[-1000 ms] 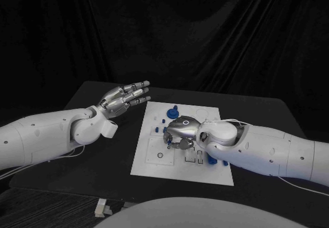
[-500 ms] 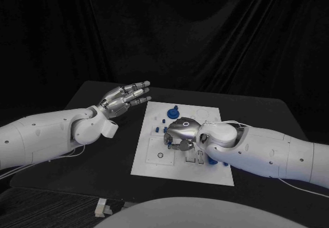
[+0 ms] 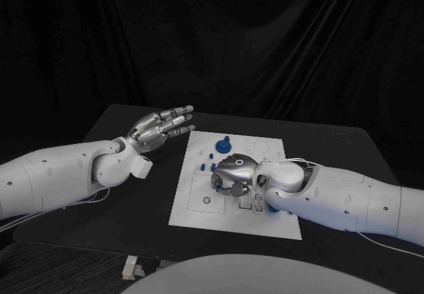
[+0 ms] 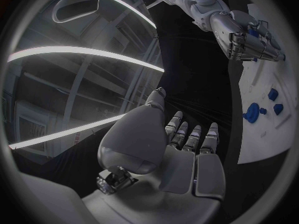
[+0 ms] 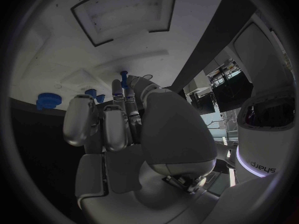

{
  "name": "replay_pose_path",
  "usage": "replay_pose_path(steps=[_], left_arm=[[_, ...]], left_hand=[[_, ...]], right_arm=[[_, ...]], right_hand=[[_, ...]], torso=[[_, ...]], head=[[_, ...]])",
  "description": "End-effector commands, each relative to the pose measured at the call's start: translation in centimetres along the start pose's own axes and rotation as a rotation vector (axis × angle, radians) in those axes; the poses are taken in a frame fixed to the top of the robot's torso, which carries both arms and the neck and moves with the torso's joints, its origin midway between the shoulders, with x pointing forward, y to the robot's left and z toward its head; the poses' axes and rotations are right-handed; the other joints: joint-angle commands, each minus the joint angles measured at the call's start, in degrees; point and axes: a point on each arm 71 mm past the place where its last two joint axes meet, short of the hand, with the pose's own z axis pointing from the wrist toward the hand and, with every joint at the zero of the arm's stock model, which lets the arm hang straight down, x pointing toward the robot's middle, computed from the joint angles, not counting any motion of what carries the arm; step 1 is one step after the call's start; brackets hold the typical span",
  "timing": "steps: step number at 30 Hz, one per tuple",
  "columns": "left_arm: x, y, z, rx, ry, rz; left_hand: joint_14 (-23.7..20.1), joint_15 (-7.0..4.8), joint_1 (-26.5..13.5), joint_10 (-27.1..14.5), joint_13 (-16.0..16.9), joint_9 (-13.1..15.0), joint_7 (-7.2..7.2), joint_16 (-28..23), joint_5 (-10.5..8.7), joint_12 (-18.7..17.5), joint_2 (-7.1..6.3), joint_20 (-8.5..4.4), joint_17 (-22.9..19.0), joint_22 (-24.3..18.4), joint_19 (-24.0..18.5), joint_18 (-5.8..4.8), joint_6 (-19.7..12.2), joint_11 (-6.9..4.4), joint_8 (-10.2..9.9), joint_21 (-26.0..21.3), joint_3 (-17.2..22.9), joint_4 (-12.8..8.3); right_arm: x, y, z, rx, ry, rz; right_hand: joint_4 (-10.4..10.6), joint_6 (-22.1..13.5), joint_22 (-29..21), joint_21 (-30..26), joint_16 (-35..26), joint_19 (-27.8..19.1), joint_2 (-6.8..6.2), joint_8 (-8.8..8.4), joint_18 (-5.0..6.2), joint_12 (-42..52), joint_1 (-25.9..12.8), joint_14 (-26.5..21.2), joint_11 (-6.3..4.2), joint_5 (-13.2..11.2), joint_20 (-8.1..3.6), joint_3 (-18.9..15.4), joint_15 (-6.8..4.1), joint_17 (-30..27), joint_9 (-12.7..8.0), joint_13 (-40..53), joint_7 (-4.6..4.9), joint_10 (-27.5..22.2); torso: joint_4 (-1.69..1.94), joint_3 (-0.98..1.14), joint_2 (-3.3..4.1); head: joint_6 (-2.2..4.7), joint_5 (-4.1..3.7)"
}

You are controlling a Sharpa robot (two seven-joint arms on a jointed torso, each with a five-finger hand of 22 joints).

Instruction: Assemble the parts on the task board

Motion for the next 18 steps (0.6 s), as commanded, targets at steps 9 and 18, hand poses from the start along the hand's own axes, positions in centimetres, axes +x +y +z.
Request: replay_pose_path(steps=[9,18], left_arm=[[0.09,0.07,-0.02,0.015,0.005,-0.015],[0.17,0.17,0.06,0.012,0.008,-0.018]], left_hand=[[0.1,0.14,0.1,0.0,0.1,0.1,0.10,0.3,0.29,0.2,0.52,-0.02,0.1,0.0,0.2,-0.69,0.4,0.33,0.3,0.4,0.1,-0.4],[0.0,0.18,0.1,0.0,0.1,0.1,0.15,0.3,0.33,0.2,0.52,-0.02,0.1,0.0,0.2,-0.71,0.4,0.37,0.4,0.4,0.1,-0.4]], right_arm=[[0.42,-0.30,-0.16,0.024,0.018,-0.004],[0.49,-0.29,-0.12,0.025,0.023,-0.003]], right_hand=[[-0.4,-0.4,9.4,-0.4,0.1,-0.2,-0.12,-0.26,-0.13,0.1,0.6,0.1,-0.12,0.1,0.30,0.2,0.32,-0.1,-0.1,0.1,0.28,0.4],[-0.4,-0.7,9.4,-0.3,0.0,-0.2,-0.14,-0.62,-0.15,-0.2,0.4,0.0,0.03,-0.3,0.35,0.1,0.43,-0.2,-0.2,0.1,0.45,0.2]], torso=[[0.00,-0.01,-0.01],[-0.02,-0.01,-0.03]], head=[[-0.01,-0.02],[-0.01,-0.05]])
